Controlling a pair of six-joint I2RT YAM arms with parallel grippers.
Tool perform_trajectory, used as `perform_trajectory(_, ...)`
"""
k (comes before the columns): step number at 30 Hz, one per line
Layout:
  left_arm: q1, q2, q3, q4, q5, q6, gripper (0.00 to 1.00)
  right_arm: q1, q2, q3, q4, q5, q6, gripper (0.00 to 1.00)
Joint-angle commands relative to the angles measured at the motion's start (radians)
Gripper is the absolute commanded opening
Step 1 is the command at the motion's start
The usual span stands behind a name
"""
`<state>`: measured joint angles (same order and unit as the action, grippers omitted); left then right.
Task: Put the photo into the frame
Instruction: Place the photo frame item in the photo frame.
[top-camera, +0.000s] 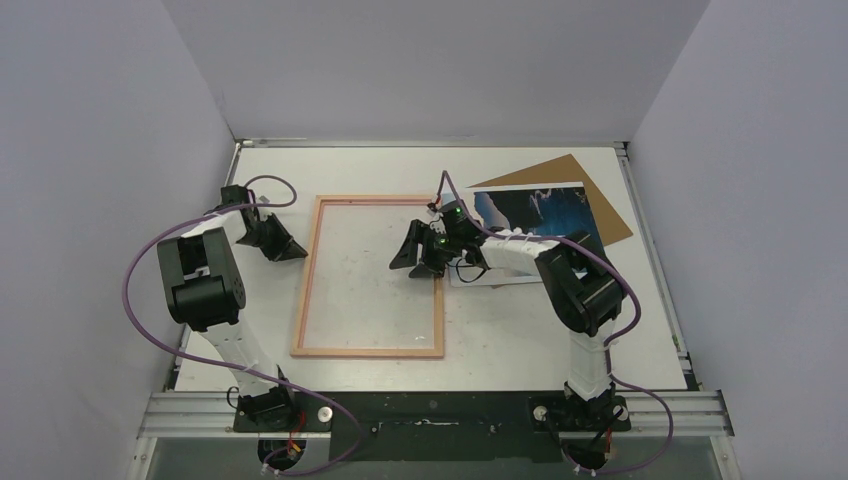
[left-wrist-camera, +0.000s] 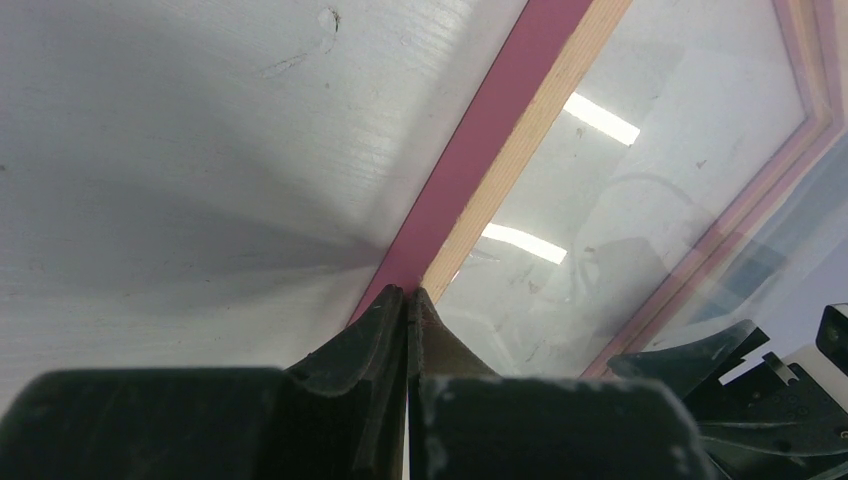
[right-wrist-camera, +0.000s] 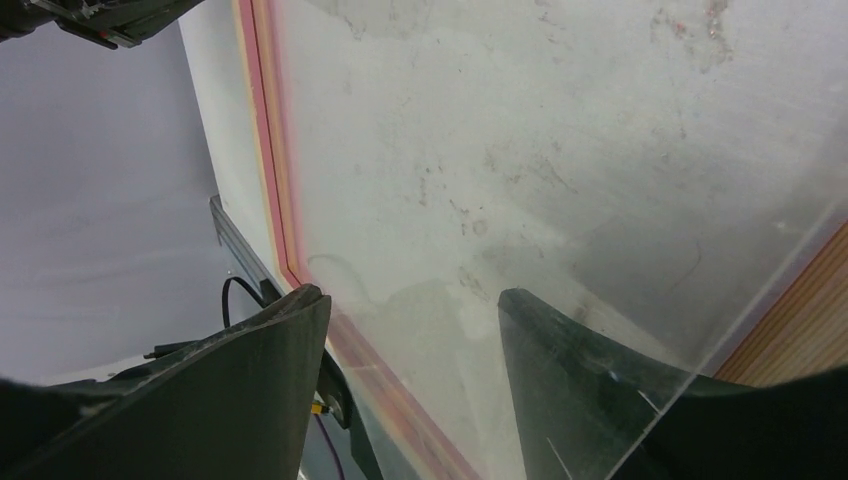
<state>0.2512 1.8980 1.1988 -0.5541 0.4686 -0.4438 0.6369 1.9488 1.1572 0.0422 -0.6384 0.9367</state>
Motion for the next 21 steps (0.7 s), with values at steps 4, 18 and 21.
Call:
perform_trajectory(4,-0.009,-0.002,-0.001,-0.024,-0.019,0.013,0.0,0.024,-0.008,0.092,-0.039,0.009,-0.1,0.62)
perform_trajectory(18,-0.009,-0.004,0.005,-0.03,-0.015,0.019,0.0,0.027,0.002,0.089,-0.03,0.035,0.035,0.69)
perform_trajectory(21,-0.01,-0.002,0.007,-0.033,-0.013,0.02,0.0,0.027,0.002,0.114,-0.087,0.046,0.046,0.72)
